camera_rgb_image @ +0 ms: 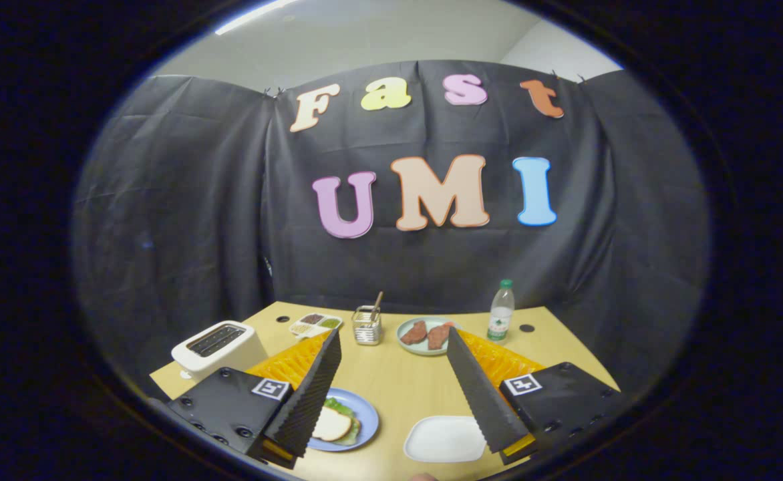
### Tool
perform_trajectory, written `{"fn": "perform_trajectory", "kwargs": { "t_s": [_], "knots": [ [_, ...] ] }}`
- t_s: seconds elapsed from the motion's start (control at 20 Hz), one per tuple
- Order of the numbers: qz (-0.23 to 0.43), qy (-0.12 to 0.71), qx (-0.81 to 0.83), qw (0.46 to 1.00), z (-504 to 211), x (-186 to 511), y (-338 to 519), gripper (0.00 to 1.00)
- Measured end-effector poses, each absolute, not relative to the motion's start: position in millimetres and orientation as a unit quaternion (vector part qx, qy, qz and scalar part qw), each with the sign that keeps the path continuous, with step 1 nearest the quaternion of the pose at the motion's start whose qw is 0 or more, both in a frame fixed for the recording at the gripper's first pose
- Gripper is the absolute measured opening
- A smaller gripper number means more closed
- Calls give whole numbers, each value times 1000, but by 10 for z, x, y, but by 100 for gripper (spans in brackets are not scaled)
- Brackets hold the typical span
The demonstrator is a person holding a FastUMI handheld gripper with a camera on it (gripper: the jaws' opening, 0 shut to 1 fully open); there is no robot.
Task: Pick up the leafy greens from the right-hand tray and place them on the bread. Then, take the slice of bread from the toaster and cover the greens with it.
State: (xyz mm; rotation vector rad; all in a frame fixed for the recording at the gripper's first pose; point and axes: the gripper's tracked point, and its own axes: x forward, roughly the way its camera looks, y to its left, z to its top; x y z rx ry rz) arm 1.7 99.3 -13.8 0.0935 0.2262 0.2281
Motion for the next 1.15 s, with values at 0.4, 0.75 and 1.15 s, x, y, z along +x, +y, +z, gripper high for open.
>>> {"fn": "perform_trajectory", "kwargs": {
  "t_s": [0.4, 0.75, 1.15],
  "knots": [
    [66, 28, 25, 997, 398, 0, 540, 100],
    [48, -2, 26, 999, 659, 26, 334, 100],
    [32, -1, 22, 999, 709, 104, 137, 100]
  ]
}}
